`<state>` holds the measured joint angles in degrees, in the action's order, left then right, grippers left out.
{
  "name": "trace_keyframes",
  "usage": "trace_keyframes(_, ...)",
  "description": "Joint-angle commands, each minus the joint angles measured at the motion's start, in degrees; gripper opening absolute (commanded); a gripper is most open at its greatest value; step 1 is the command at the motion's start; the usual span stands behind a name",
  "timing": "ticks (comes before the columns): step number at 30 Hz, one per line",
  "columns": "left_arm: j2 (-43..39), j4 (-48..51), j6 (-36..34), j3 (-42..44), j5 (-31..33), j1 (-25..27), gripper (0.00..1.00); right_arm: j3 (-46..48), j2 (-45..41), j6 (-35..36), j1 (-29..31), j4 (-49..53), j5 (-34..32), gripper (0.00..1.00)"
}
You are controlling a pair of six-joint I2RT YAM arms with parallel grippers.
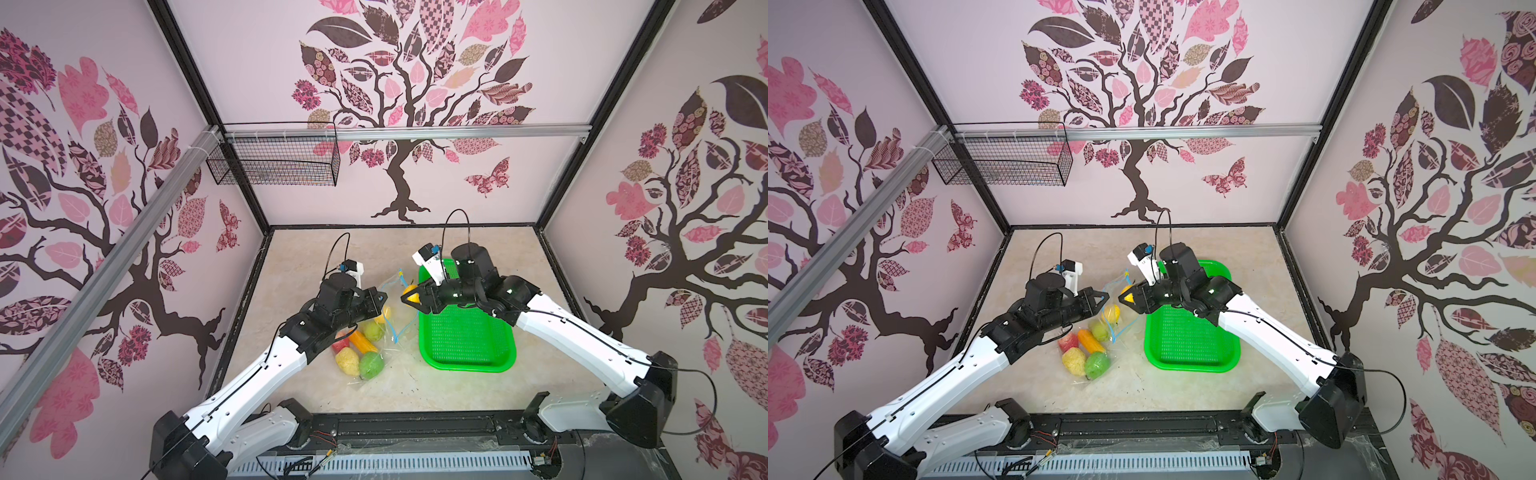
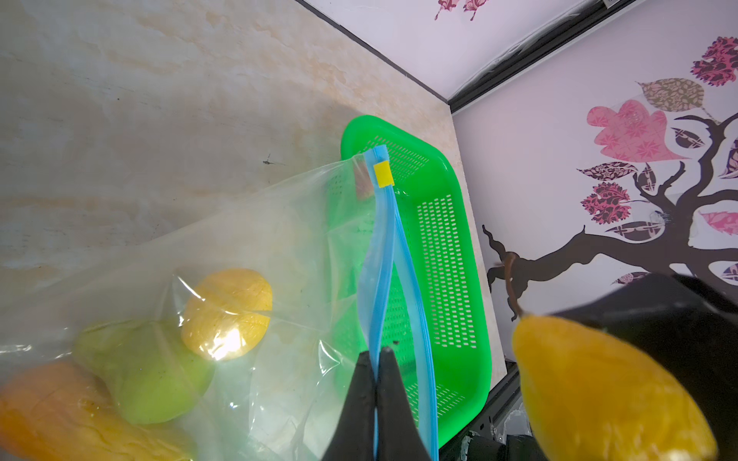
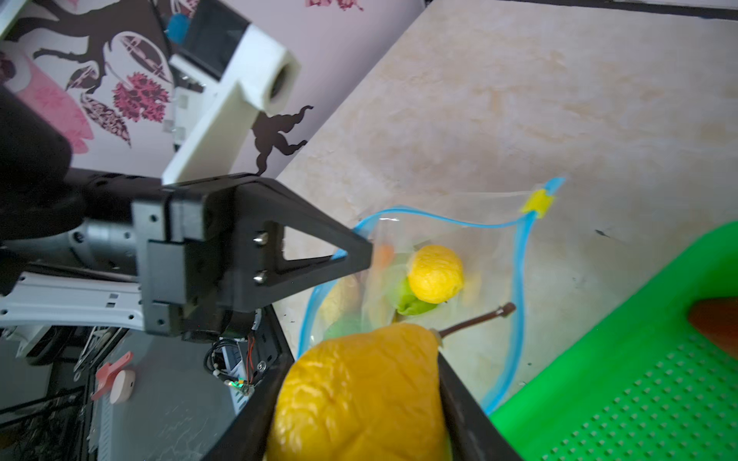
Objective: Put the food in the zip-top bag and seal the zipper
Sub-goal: 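Carry the yellow pear into the bag mouth held by the left gripper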
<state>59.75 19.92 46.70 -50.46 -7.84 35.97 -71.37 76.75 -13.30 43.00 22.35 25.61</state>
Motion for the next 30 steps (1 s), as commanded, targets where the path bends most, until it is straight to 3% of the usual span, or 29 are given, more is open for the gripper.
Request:
trace_keyframes(1,-1.8,1.0,-0.88,-0.32,-0.08,-0.26,0.0,0.4,2.53,-1.68,2.0,-1.82,0.76,0.48)
trace_keyframes(13,-0.65,1.36,-1.04,-1.41,-1.08,-0.02,0.0,4.97,8.21,-3.81,3.4,-7.32,-0.41,0.47)
trace_keyframes(22,0.84,1.34,-0.56,-2.43,-1.03,0.68,0.0,5.18,12.95,-3.49,4.16,-6.97,-8.37,0.49)
trace_keyframes(28,1.25,0.75,0.06,-2.41,-0.98,0.69,0.0,5.47,13.88,-4.55,5.08,-7.6,-8.99,0.55)
trace_keyframes(30,1.04,0.77,0.15,-2.43,-0.93,0.73,0.0,5.45,13.86,-4.94,5.16,-7.81,-8.91,0.62)
